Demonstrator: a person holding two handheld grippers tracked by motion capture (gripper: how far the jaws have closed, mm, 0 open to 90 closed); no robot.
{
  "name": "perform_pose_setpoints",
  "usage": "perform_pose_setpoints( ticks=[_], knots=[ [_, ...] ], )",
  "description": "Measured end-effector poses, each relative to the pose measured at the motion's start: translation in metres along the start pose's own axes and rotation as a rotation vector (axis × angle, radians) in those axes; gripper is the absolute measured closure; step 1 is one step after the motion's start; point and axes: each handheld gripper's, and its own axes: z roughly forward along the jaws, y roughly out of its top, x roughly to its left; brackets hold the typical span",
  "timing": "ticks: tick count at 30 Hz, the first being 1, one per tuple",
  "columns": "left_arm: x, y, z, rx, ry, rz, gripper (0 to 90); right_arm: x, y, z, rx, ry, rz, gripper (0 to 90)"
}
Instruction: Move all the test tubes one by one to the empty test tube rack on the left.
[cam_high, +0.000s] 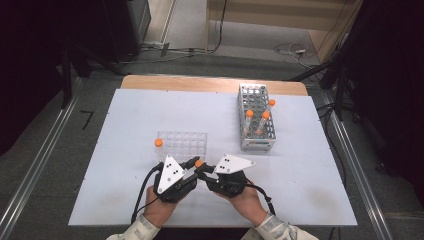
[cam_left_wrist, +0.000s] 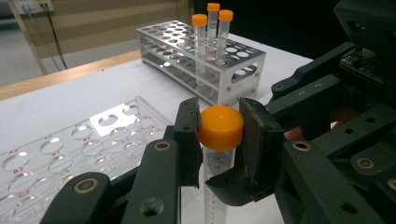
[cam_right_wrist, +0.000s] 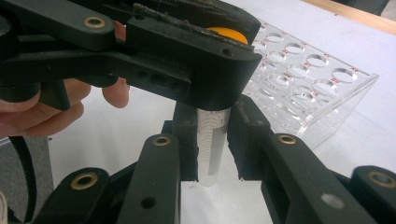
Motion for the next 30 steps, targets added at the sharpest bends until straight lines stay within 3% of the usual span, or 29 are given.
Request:
perform_pose_setpoints(
  ticks=[4, 7, 13, 30],
  knots=[
    [0.001, 0.000, 0.001, 0.004, -0.004, -0.007, 71.2, 0.000, 0.000, 0.000, 0.003, 0.009, 0.000, 61.3],
    [0.002, 0.001, 0.000, -0.003, -0.002, -0.009, 71.2, -0.001, 0.000, 0.000, 0.008, 0.015, 0.007, 48.5],
    [0.006, 0.004, -0.005, -0.011, -0.003, -0.027, 71.2, 0.001, 0.001, -0.003, -0.012, -0.027, -0.002, 26.0],
    [0.030, 0.019, -0.022, -0.034, 0.053, -0.090, 71.3, -0.014, -0.002, -0.014, -0.024, -0.065, 0.049, 24.3]
  ],
)
